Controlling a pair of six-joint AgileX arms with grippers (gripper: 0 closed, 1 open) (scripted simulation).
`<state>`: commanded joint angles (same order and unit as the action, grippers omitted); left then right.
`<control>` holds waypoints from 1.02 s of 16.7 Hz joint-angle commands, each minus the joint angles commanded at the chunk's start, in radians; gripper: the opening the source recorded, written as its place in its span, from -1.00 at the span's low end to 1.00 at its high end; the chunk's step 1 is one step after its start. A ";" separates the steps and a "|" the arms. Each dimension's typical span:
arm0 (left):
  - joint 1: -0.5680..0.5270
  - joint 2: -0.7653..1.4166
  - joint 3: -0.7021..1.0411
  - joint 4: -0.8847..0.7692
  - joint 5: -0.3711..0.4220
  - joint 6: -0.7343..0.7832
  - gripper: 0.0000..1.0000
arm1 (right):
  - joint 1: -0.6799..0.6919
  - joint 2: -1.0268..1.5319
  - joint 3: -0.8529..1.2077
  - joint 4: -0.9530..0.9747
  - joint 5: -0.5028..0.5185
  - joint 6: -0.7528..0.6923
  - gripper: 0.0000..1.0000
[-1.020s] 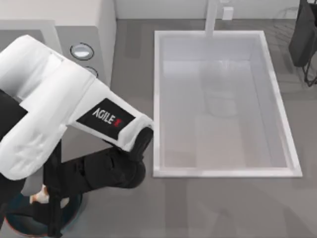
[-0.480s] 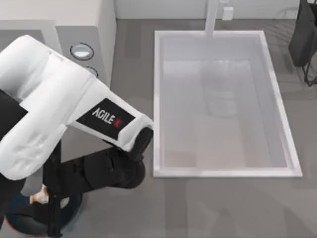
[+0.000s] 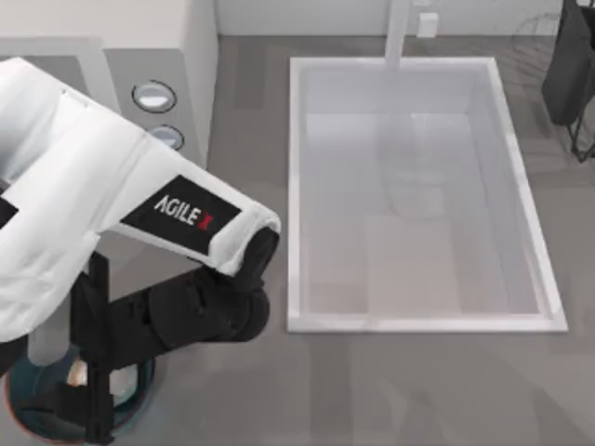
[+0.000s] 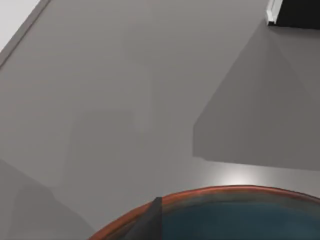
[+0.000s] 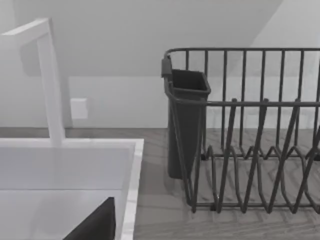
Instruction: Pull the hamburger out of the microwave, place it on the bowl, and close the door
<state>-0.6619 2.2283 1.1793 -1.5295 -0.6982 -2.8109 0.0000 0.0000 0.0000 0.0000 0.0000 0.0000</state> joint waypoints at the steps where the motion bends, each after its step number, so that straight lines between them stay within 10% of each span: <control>1: 0.014 -0.040 -0.017 0.021 0.018 0.040 1.00 | 0.000 0.000 0.000 0.000 0.000 0.000 1.00; 8: 0.176 -0.571 -0.243 0.297 0.221 0.613 1.00 | 0.000 0.000 0.000 0.000 0.000 0.000 1.00; 17: 0.444 -1.483 -0.702 0.887 0.514 1.823 1.00 | 0.000 0.000 0.000 0.000 0.000 0.000 1.00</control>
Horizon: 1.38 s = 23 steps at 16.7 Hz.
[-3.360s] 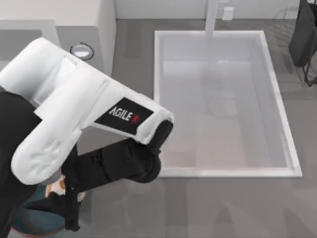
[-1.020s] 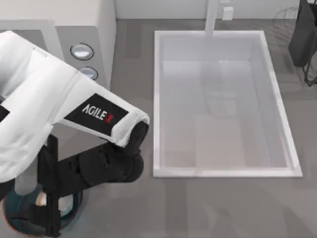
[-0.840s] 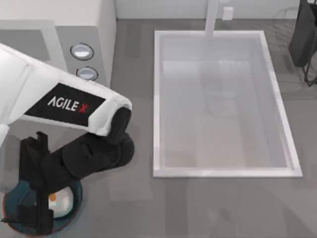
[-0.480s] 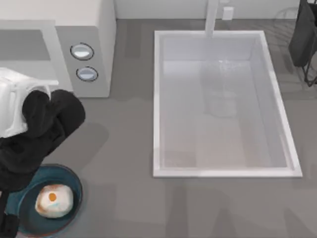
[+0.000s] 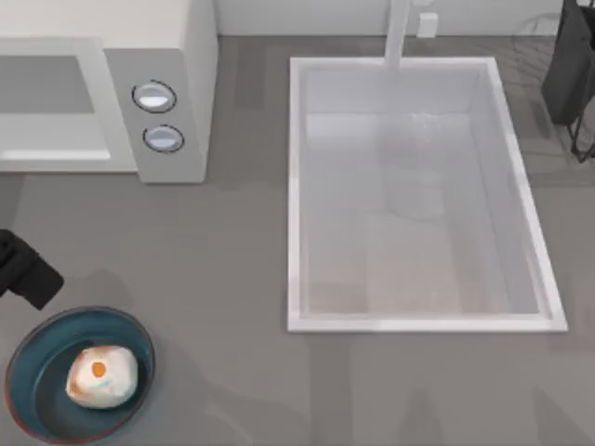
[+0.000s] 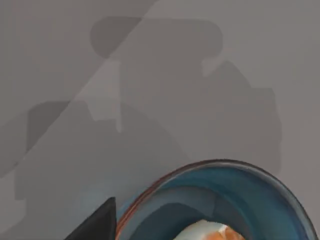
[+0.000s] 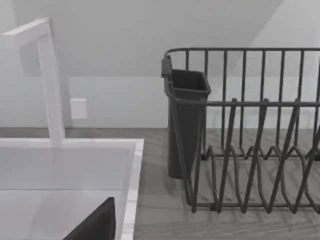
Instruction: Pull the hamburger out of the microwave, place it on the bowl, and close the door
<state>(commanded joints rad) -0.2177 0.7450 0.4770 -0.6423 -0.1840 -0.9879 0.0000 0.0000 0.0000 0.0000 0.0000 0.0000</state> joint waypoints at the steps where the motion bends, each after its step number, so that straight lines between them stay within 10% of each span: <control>1: 0.028 -0.096 -0.055 0.072 0.027 0.131 1.00 | 0.000 0.000 0.000 0.000 0.000 0.000 1.00; 9: 0.192 -0.655 -0.410 0.549 0.168 0.867 1.00 | 0.000 0.000 0.000 0.000 0.000 0.000 1.00; 18: 0.218 -0.745 -0.477 0.642 0.184 0.988 1.00 | 0.000 0.000 0.000 0.000 0.000 0.000 1.00; 23: 0.218 -0.745 -0.477 0.642 0.184 0.988 0.25 | 0.000 0.000 0.000 0.000 0.000 0.000 1.00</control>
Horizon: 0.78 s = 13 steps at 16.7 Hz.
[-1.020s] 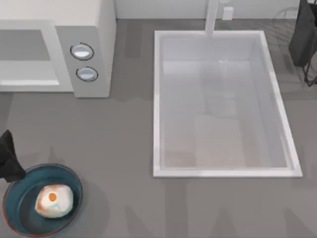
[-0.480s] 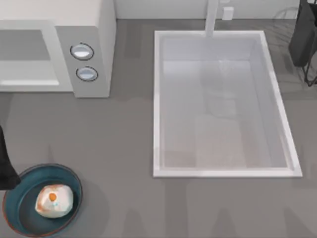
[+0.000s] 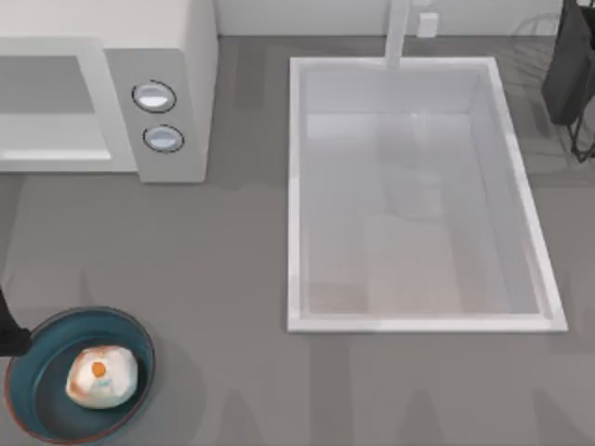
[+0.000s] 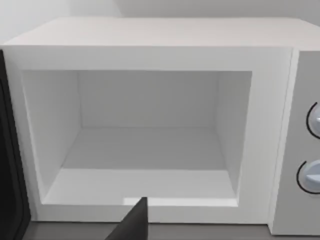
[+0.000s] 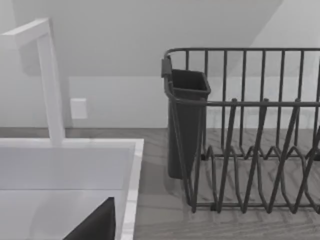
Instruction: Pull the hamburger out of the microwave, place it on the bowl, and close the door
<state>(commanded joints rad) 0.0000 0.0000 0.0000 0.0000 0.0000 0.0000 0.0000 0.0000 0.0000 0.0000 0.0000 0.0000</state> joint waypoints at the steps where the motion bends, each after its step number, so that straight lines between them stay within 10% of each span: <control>1: 0.000 0.000 0.000 0.000 0.000 0.000 0.10 | 0.000 0.000 0.000 0.000 0.000 0.000 1.00; 8: 0.000 0.000 0.000 0.000 0.000 0.000 -0.96 | 0.000 0.000 0.000 0.000 0.000 0.000 1.00; 13: 0.000 0.000 0.000 0.000 0.000 0.000 -1.00 | 0.000 0.000 0.000 0.000 0.000 0.000 1.00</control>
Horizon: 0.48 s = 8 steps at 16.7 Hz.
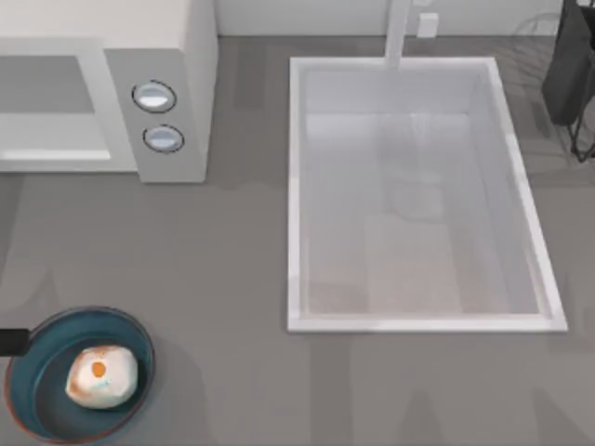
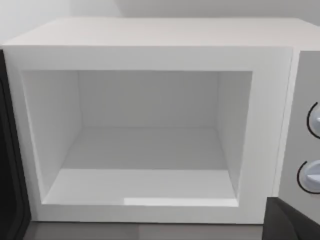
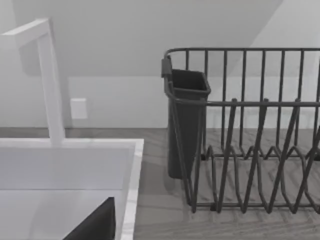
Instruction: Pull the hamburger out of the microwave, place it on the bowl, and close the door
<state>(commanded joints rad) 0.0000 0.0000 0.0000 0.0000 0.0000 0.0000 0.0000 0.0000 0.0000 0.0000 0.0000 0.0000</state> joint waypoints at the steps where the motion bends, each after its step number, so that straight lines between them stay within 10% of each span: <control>1: 0.000 0.000 0.000 0.000 0.000 0.000 -1.00 | 0.000 0.000 0.000 0.000 0.000 0.000 1.00; 8: -0.077 0.076 0.019 0.062 -0.077 0.001 -1.00 | 0.000 0.000 0.000 0.000 0.000 0.000 1.00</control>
<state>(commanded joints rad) -0.0769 0.0759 0.0193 0.0620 -0.0768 0.0011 0.0000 0.0000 0.0000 0.0000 0.0000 0.0000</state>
